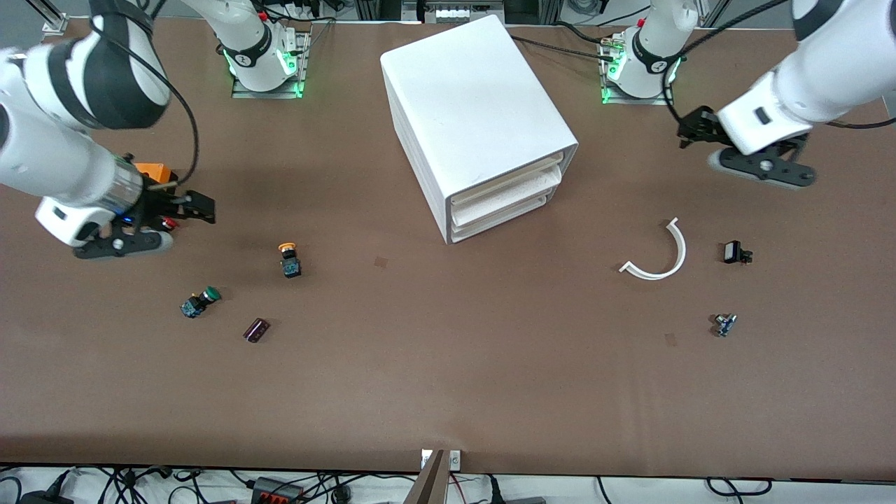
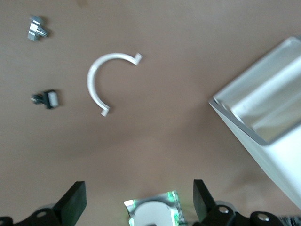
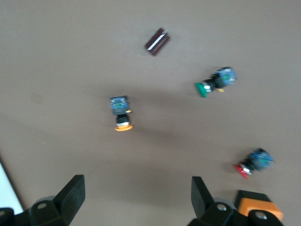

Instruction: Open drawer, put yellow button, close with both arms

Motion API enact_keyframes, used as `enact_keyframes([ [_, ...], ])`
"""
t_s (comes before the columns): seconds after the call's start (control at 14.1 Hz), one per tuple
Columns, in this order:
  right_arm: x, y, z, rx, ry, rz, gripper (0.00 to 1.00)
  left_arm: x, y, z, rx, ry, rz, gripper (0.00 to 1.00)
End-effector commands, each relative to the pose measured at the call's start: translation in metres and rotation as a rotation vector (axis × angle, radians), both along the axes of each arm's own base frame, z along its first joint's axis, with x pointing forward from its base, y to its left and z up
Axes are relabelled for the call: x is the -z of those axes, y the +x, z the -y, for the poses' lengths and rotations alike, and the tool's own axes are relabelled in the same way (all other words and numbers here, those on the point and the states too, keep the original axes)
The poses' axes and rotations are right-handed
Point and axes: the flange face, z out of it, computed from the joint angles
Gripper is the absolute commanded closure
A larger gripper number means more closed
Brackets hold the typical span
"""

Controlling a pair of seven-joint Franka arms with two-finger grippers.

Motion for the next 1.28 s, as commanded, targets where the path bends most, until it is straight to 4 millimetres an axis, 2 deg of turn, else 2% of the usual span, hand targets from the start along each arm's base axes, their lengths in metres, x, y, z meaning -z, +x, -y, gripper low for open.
enact_keyframes([
  [0.0, 0.046, 0.012, -0.020, -0.021, 0.027, -0.031, 0.00, 0.031, 0.006, 0.007, 0.062, -0.135, -0.172, 0.00],
  [0.14, 0.084, 0.019, -0.041, -0.048, 0.022, -0.040, 0.00, 0.060, 0.016, 0.014, 0.117, -0.298, -0.239, 0.00],
  [0.28, 0.114, 0.022, -0.061, -0.081, 0.007, -0.037, 0.00, 0.084, 0.025, 0.023, 0.075, -0.453, -0.297, 0.00],
  [0.57, 0.164, 0.024, -0.068, -0.098, -0.011, -0.057, 0.00, 0.123, 0.037, 0.039, 0.016, -0.645, -0.276, 0.00],
  [0.71, 0.189, 0.021, -0.066, -0.097, -0.020, -0.096, 0.00, 0.145, 0.049, 0.047, 0.075, -0.754, -0.238, 0.00],
  [0.85, 0.208, 0.018, -0.066, -0.098, -0.026, -0.118, 0.00, 0.181, 0.056, 0.051, 0.169, -0.877, -0.191, 0.00],
  [1.07, 0.230, 0.016, -0.067, -0.098, -0.031, -0.139, 0.00, 0.225, 0.039, 0.058, 0.121, -1.016, -0.145, 0.00],
  [1.21, 0.239, 0.017, -0.067, -0.101, -0.037, -0.141, 0.00, 0.242, 0.029, 0.061, 0.111, -1.096, -0.124, 0.00],
])
